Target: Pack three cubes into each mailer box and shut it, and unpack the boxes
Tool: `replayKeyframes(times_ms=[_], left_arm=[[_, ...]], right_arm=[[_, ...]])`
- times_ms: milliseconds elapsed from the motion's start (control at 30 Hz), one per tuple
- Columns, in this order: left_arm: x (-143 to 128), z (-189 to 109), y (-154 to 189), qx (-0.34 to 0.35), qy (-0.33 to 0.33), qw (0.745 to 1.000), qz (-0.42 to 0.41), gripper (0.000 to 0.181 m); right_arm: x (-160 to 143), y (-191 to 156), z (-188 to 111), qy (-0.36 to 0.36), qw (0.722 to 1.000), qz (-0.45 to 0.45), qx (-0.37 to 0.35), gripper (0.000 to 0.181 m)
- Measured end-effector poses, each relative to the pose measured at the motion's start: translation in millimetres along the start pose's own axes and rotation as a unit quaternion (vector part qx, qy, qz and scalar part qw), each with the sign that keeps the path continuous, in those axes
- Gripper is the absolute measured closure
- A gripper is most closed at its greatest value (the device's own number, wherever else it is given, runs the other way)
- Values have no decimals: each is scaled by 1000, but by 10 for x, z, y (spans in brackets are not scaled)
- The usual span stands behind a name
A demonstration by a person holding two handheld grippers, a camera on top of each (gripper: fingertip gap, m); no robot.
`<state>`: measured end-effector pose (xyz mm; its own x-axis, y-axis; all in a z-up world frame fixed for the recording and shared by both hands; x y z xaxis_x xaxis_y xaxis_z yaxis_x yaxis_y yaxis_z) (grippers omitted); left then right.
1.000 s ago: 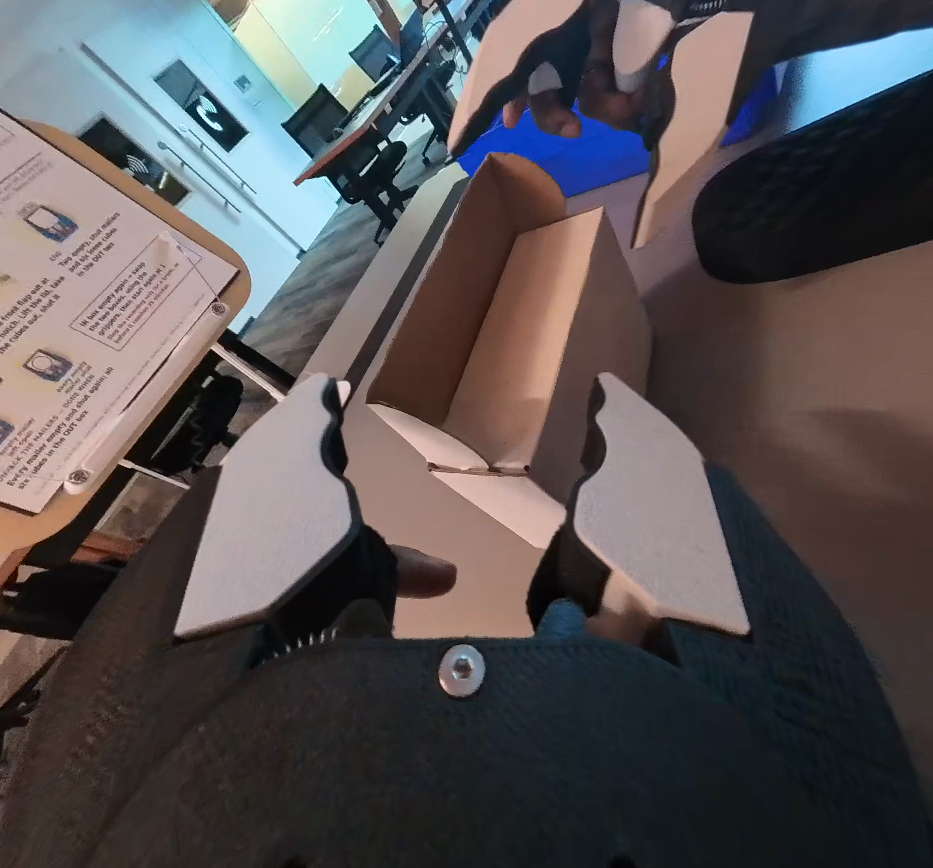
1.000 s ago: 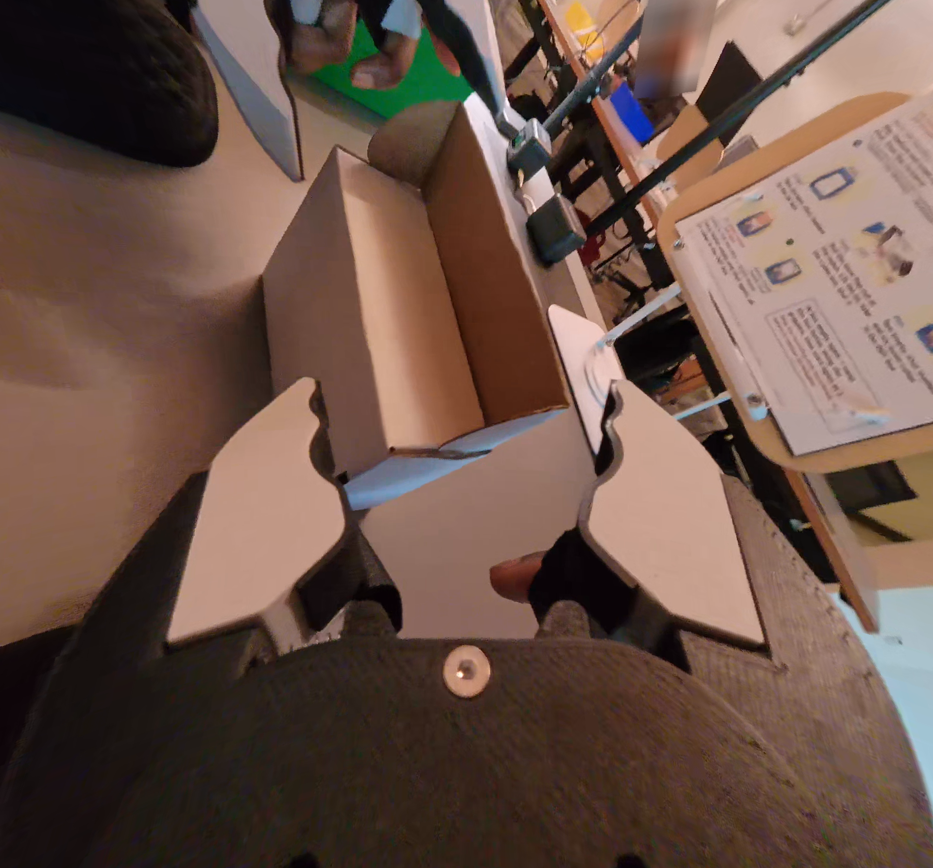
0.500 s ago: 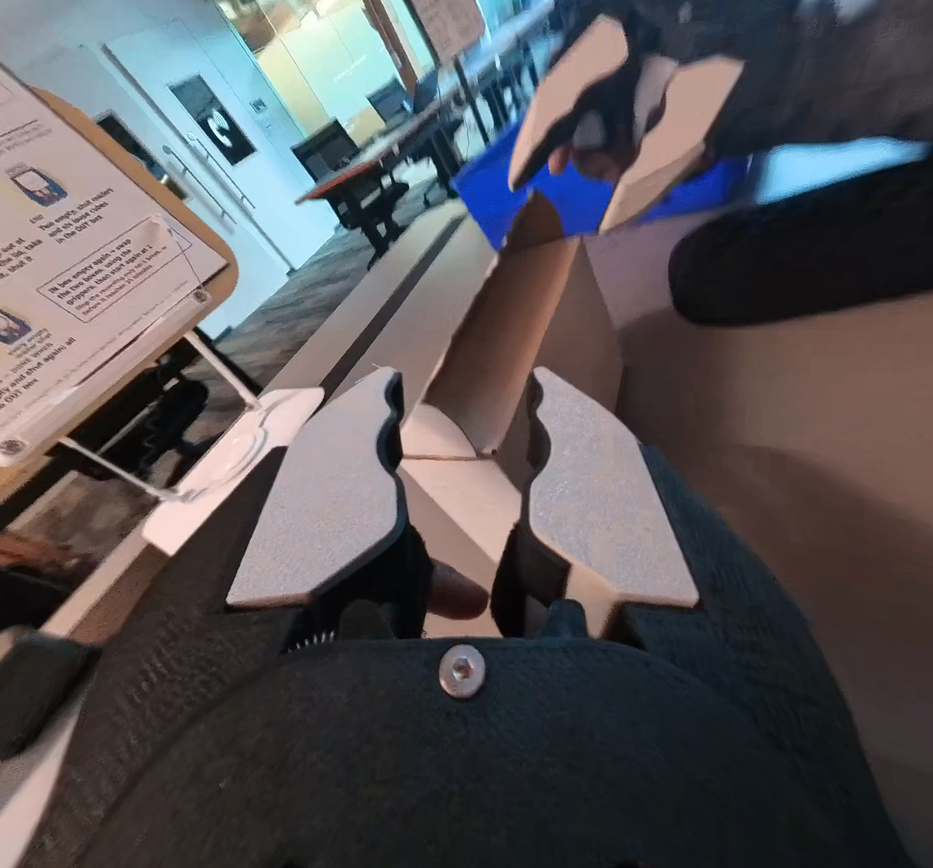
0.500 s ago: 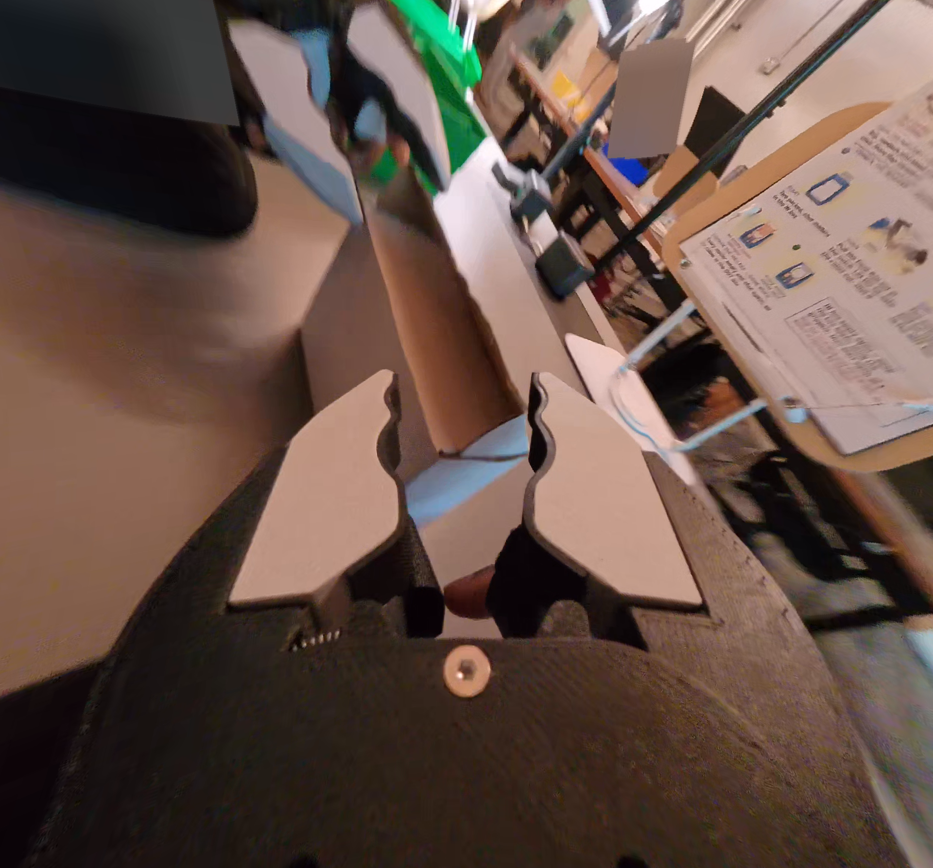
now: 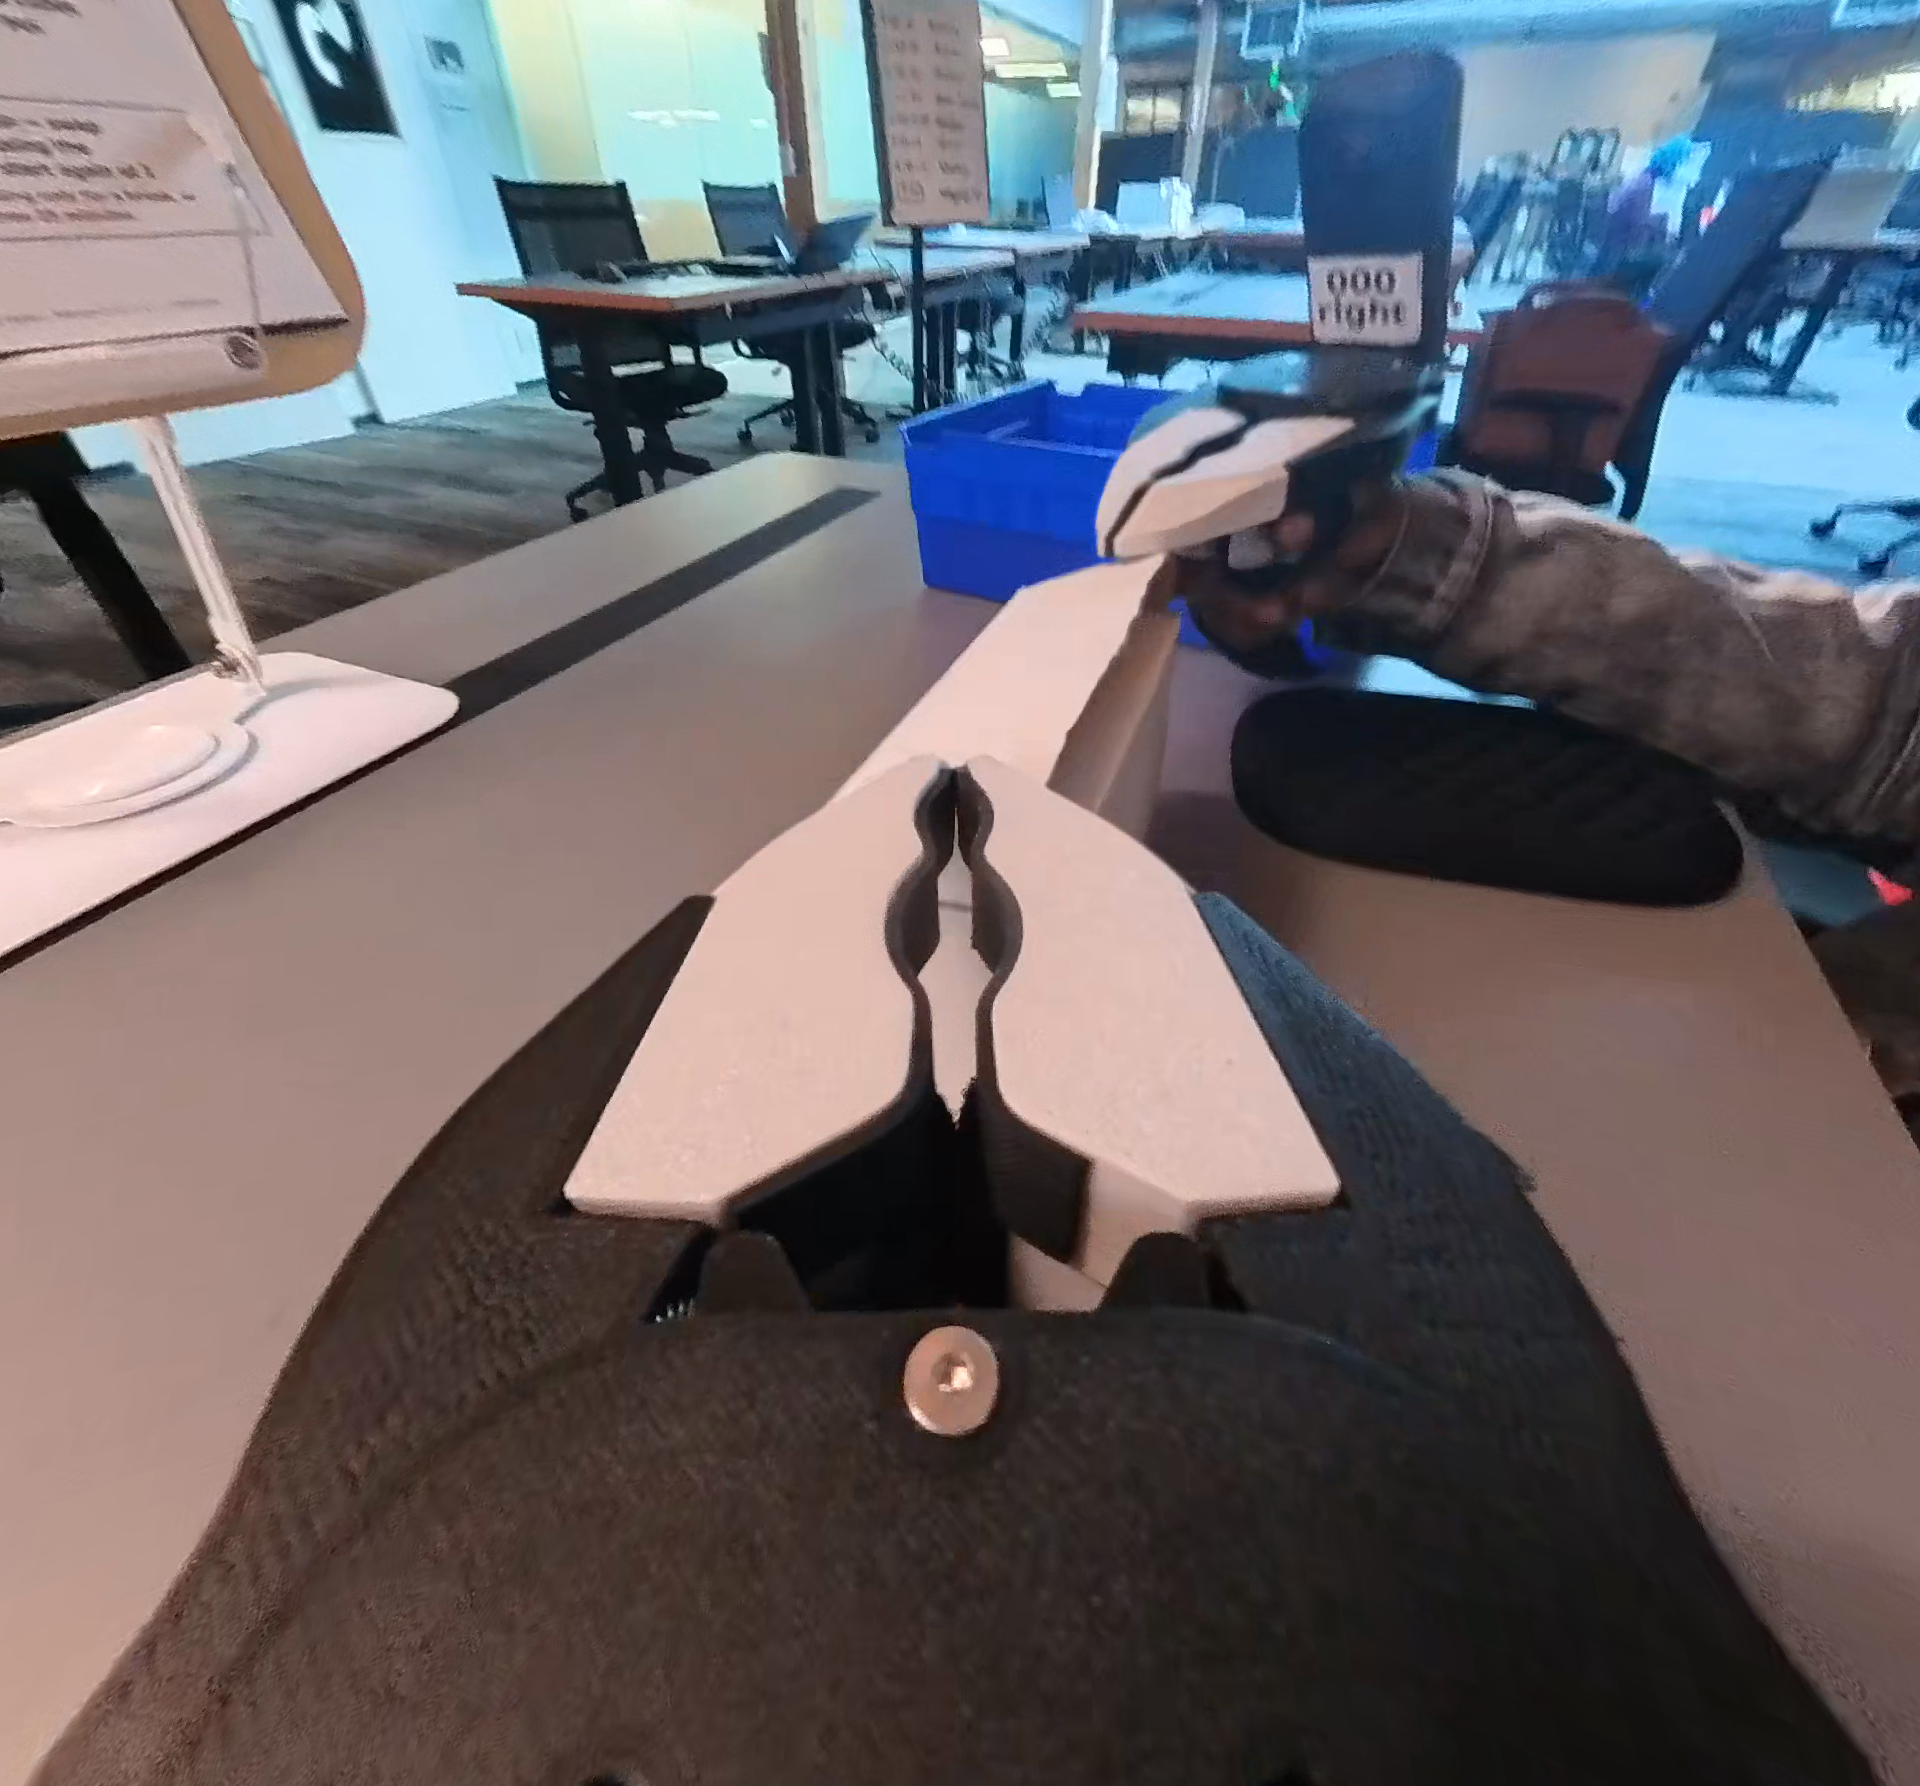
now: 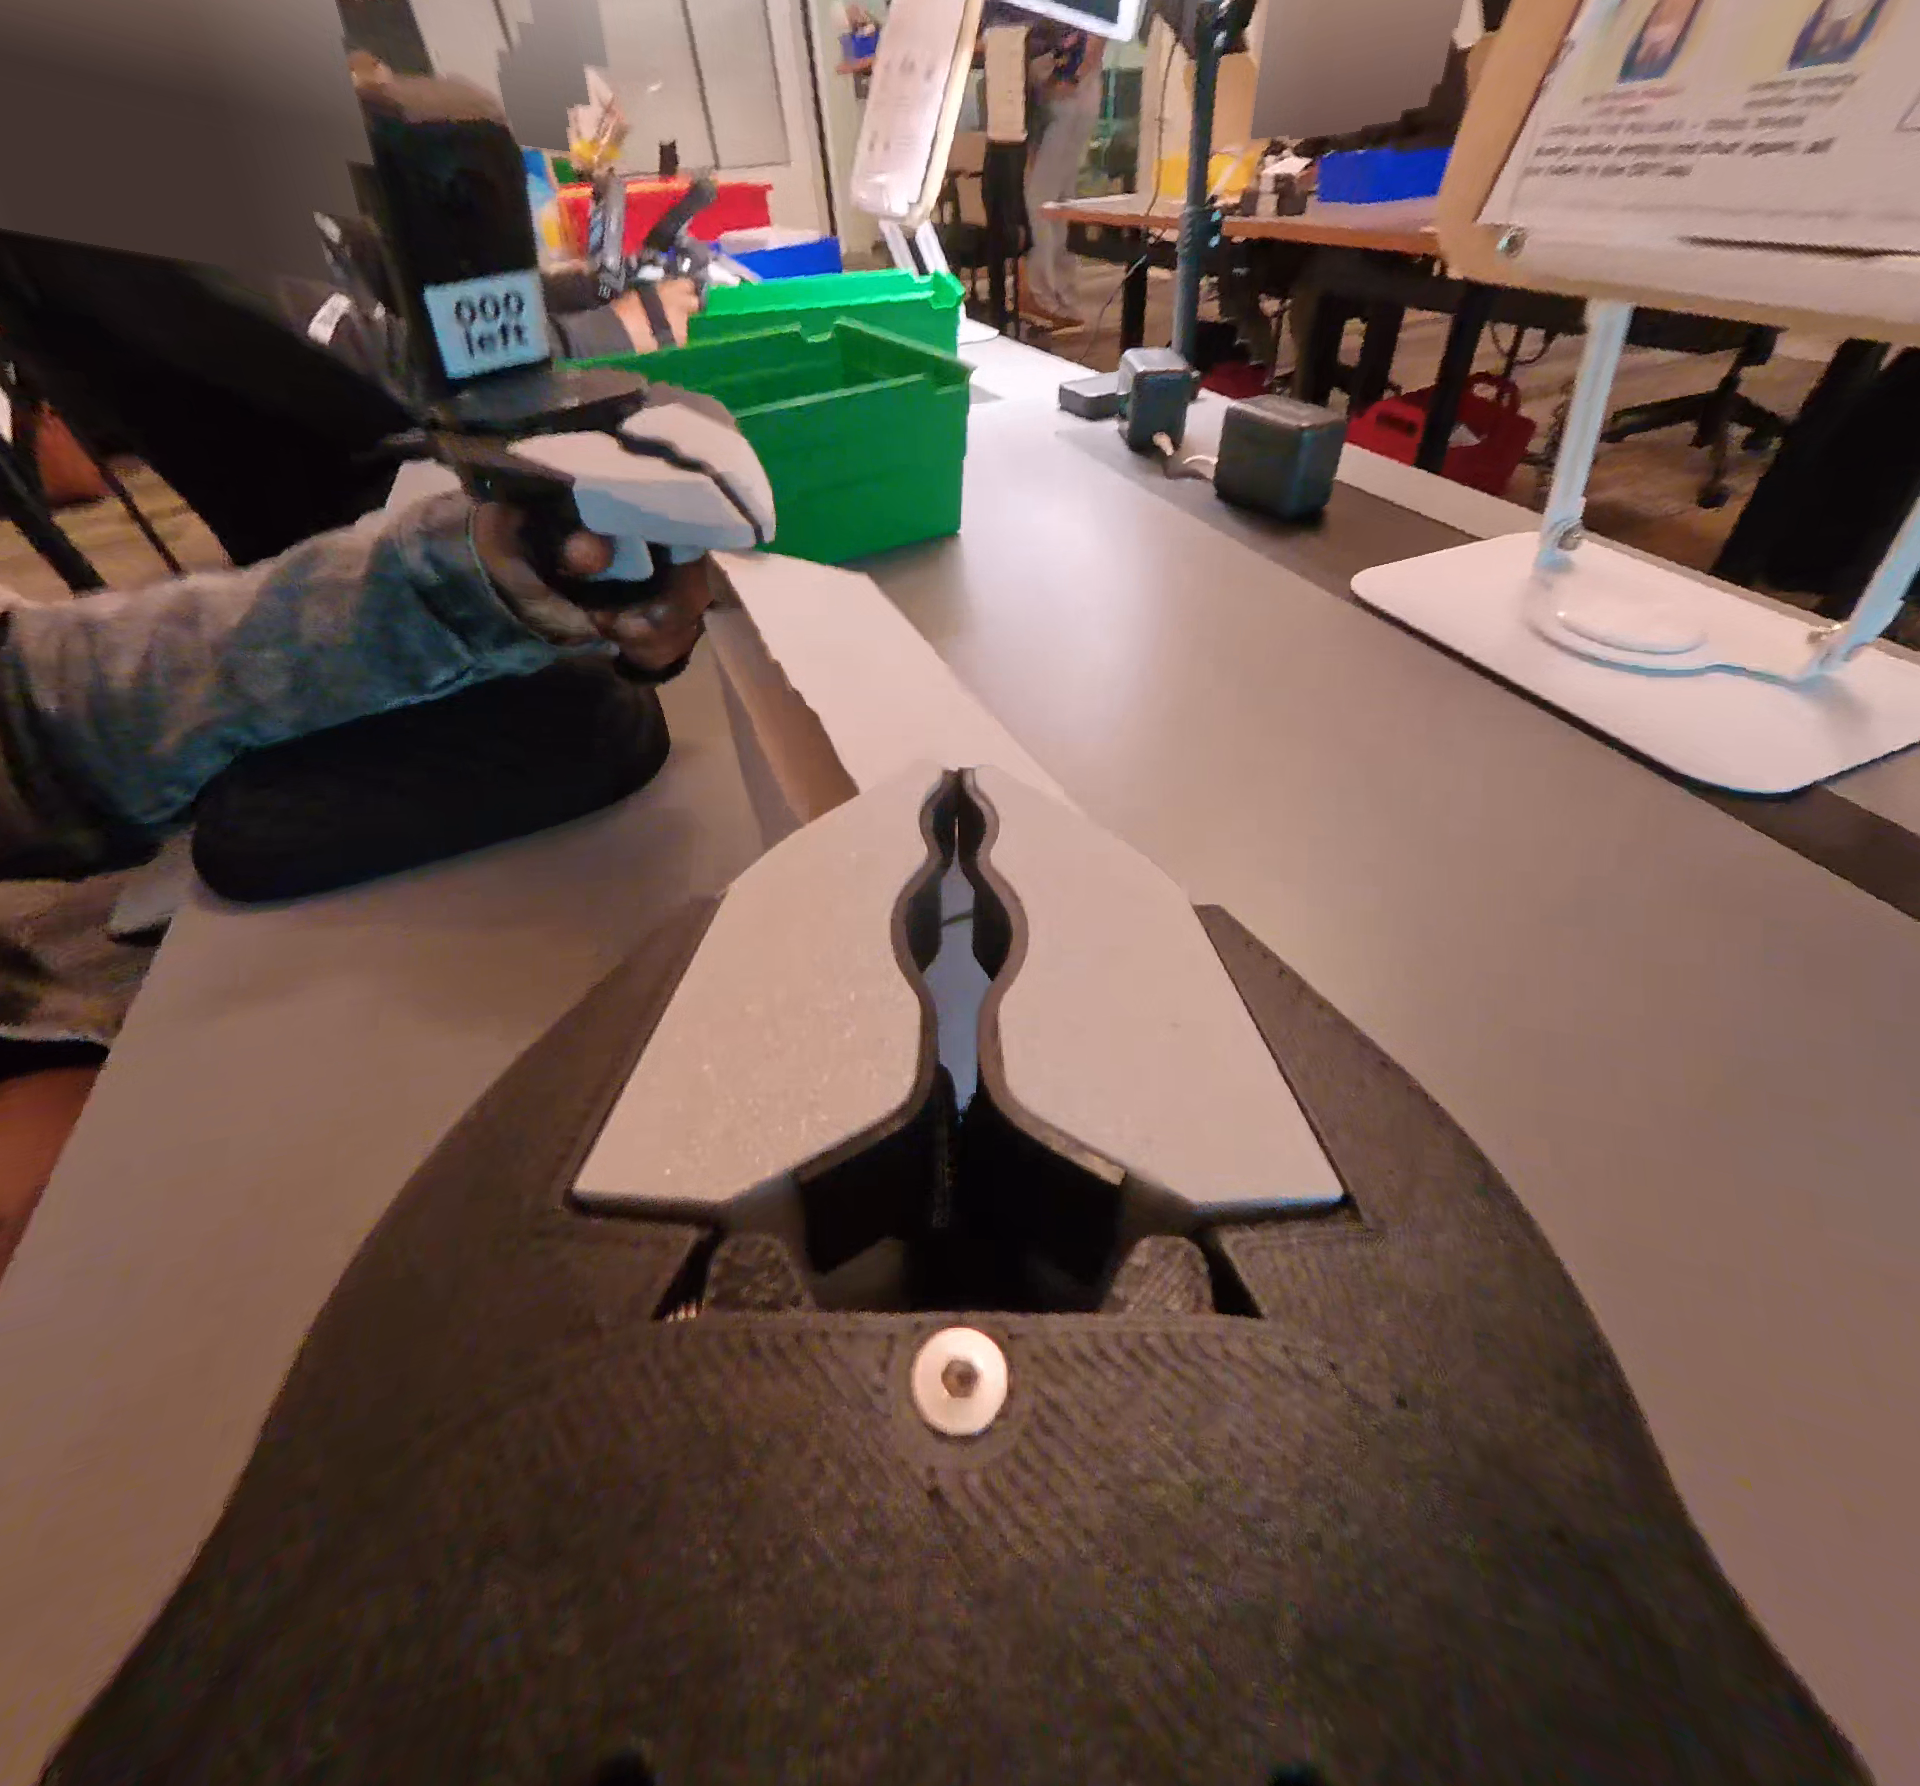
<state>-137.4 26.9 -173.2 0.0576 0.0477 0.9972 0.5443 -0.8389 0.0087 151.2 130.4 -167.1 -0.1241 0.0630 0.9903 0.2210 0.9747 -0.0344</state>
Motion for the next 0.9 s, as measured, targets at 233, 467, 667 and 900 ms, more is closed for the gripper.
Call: replayKeyframes(times_ms=[233, 467, 667, 900], left_arm=[[-73, 22, 12, -4, -58, 998, 34, 181], [-68, 23, 24, 5, -58, 998, 8, 181], [6, -88, -65, 0, 61, 993, -97, 112], [-128, -94, -237, -23, 36, 951, -307, 93]], right_arm=[[-125, -39, 29, -11, 996, -83, 4, 181], [-134, -41, 29, -8, 997, -80, 0, 181], [3, 42, -36, 32, 999, 31, -18, 142], [-103, 294, -15, -61, 944, 324, 10, 100]])
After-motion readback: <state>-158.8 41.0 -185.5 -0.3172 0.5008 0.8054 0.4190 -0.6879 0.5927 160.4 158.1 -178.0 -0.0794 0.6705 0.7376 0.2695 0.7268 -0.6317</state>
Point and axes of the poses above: each gripper's, where its closed fingertips meet, z out along the fingers, x out of its top, y = z × x across the jaws, the point moved 10 cm from there along -z, back along the fingers, and after that the axes turned 8 degrees about -x, right-handed, at the moved point
